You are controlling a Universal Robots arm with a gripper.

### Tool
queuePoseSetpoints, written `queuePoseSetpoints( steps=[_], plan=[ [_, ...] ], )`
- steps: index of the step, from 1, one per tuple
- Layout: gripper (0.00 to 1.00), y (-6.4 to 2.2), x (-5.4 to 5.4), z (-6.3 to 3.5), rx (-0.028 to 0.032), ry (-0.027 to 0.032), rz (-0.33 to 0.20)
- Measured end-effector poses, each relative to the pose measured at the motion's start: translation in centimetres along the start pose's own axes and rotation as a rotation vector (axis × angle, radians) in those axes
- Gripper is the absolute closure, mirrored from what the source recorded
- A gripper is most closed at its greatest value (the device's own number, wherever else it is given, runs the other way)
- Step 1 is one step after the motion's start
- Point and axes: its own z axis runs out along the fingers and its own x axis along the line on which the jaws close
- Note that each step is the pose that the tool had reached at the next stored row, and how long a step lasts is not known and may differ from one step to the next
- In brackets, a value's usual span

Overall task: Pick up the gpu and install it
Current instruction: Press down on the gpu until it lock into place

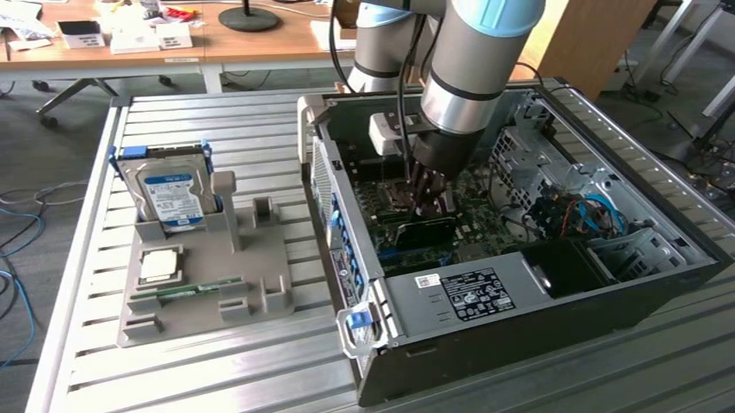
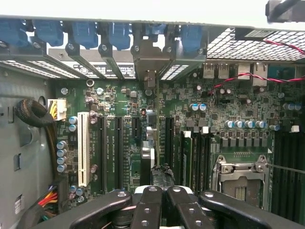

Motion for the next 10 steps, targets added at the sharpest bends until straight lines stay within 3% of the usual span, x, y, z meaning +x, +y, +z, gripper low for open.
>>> queuePoseSetpoints(
  steps=[10],
  plan=[
    [0.89,0.01,0.01,0.27,0.0001,-0.0001,0.0]
  ],
)
